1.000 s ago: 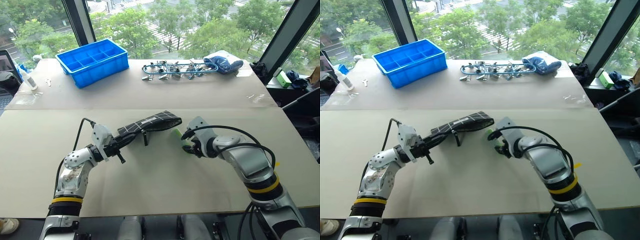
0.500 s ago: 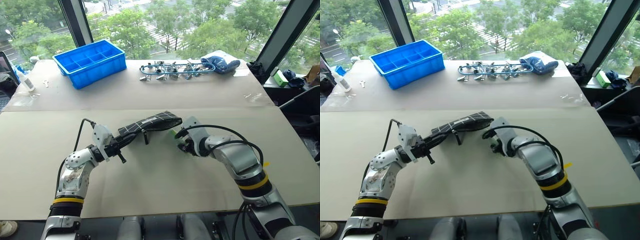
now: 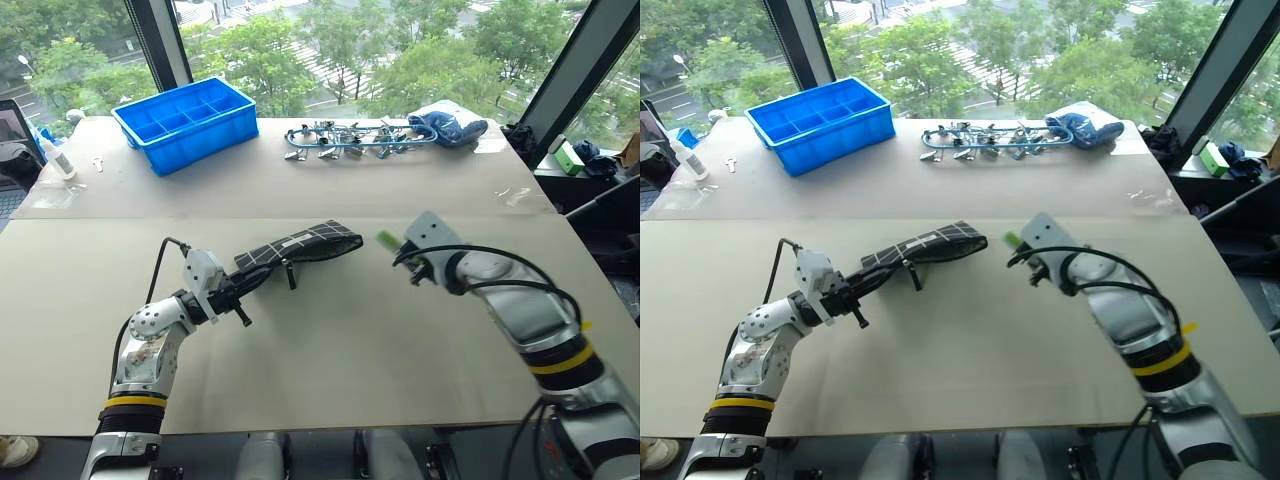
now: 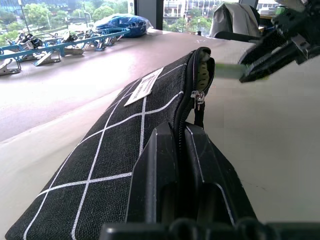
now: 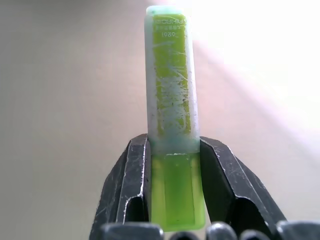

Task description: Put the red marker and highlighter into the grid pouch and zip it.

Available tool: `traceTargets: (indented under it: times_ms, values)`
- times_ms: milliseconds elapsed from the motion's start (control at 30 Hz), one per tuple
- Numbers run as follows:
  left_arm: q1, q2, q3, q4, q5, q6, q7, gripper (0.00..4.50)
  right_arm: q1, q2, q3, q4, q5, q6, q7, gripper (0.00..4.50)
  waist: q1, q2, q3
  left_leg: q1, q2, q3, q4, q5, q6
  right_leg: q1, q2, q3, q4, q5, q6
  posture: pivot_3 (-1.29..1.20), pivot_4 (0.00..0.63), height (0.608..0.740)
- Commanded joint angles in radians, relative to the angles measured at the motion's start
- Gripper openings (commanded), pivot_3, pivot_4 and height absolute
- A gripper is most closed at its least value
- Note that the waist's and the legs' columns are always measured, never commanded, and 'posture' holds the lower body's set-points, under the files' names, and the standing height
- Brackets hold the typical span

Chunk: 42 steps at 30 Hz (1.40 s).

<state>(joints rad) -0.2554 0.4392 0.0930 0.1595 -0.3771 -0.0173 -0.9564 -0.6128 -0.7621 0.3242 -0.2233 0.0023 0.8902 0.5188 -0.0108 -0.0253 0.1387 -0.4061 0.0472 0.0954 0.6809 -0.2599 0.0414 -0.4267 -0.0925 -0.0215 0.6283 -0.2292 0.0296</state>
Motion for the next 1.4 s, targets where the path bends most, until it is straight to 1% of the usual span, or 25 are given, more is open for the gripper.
traceTargets:
  times_ms: [33,167,233,333,400,533,633,733,767,900,1000,1100,1200,1400]
  values:
    - [-0.011,0.010,0.012,-0.027,-0.013,-0.011,-0.005,0.00,-0.036,-0.054,0.031,-0.128,-0.057,-0.129,0.076,0.99,-0.007,0.000,0.000,0.000,0.001,0.000,-0.001,0.000,0.000,0.000,0.001,0.000,0.000,0.000,0.000,0.00,0.150,0.740]
    - [-0.020,0.009,0.008,-0.024,-0.012,-0.009,-0.006,0.00,-0.066,-0.039,0.105,-0.194,-0.120,-0.142,0.116,0.99,-0.011,0.000,0.000,0.002,0.003,-0.001,-0.001,0.000,0.000,0.000,0.004,0.002,0.001,-0.001,-0.002,0.00,0.150,0.740]
    - [-0.023,0.007,0.007,-0.023,-0.012,-0.009,-0.005,0.00,-0.078,-0.023,0.140,-0.199,-0.162,-0.143,0.117,0.99,-0.005,0.000,0.000,0.001,0.002,0.000,-0.001,0.000,0.000,0.000,0.002,0.001,0.001,-0.001,-0.002,0.00,0.150,0.740]
    - [-0.026,0.003,0.004,-0.024,-0.011,-0.008,-0.004,0.00,-0.078,-0.034,0.207,-0.190,-0.251,-0.193,0.127,0.99,0.003,0.000,0.000,0.000,0.001,0.001,0.000,0.000,0.000,0.000,0.000,0.001,0.001,0.000,-0.001,0.00,0.150,0.740]
    - [-0.027,0.002,0.004,-0.024,-0.011,-0.009,-0.003,0.00,-0.068,-0.038,0.217,-0.181,-0.291,-0.226,0.129,0.99,0.007,0.000,0.000,0.000,0.000,0.000,0.001,0.000,0.000,0.000,0.000,0.000,0.000,0.000,0.000,0.00,0.150,0.740]
    - [-0.030,0.001,0.003,-0.021,-0.010,-0.011,-0.003,0.00,-0.052,-0.021,0.189,-0.182,-0.313,-0.271,0.138,0.99,0.008,0.000,0.000,0.000,0.000,0.000,0.001,0.000,0.000,0.000,0.000,0.000,0.000,0.000,0.000,0.00,0.150,0.740]
    - [-0.032,0.002,0.004,-0.022,-0.010,-0.009,-0.002,0.00,-0.052,0.019,0.121,-0.169,-0.283,-0.334,0.117,0.99,0.007,0.000,0.000,0.000,0.001,0.000,0.001,0.000,0.000,0.000,0.001,0.000,0.000,0.000,0.000,0.00,0.150,0.740]
    - [-0.034,0.004,0.003,-0.022,-0.009,-0.007,-0.005,0.00,-0.045,0.127,-0.022,-0.195,-0.141,-0.303,0.129,0.99,0.005,0.000,0.000,0.000,0.001,0.000,0.001,0.000,0.000,0.000,0.001,-0.001,0.000,0.000,0.000,0.00,0.150,0.740]
    - [-0.036,0.006,0.003,-0.021,-0.010,-0.006,-0.006,0.00,-0.036,0.135,-0.044,-0.212,-0.108,-0.301,0.155,0.99,0.006,0.000,0.000,0.000,0.001,0.000,0.001,0.000,0.000,0.000,0.001,-0.001,0.000,0.000,0.000,0.00,0.150,0.740]
    - [-0.040,0.010,0.004,-0.019,-0.011,-0.003,-0.009,0.00,0.039,0.055,-0.014,-0.264,-0.111,-0.377,0.253,0.99,0.015,0.000,0.000,0.000,0.001,0.000,0.001,0.000,0.000,0.002,0.000,-0.003,-0.001,0.000,0.000,0.00,0.150,0.740]
    - [-0.040,0.013,0.005,-0.019,-0.012,-0.002,-0.010,0.00,0.072,0.023,0.009,-0.270,-0.137,-0.401,0.274,0.99,0.018,0.000,0.000,0.000,0.000,0.000,0.001,0.000,0.000,0.003,0.000,-0.003,-0.002,0.000,0.000,0.00,0.150,0.740]
    - [-0.037,0.016,0.006,-0.027,-0.014,0.002,-0.009,0.00,0.095,-0.018,0.047,-0.234,-0.209,-0.442,0.278,0.99,0.016,0.000,0.000,0.000,0.000,0.000,0.002,0.000,0.000,0.002,0.000,-0.002,-0.001,0.000,0.000,0.00,0.150,0.740]
    - [-0.035,0.018,0.006,-0.033,-0.014,0.005,-0.009,0.00,0.093,-0.014,0.062,-0.200,-0.252,-0.458,0.262,0.99,0.015,0.000,0.000,0.001,0.001,0.000,0.001,0.000,0.000,0.002,0.001,-0.002,0.000,0.000,-0.001,0.00,0.150,0.740]
    - [-0.035,0.022,0.007,-0.036,-0.014,0.007,-0.009,0.00,0.061,0.031,0.047,-0.153,-0.265,-0.450,0.280,0.99,0.014,0.000,0.000,0.000,0.001,0.001,0.002,0.000,0.000,0.002,0.001,-0.002,0.000,0.000,-0.001,0.00,0.150,0.740]
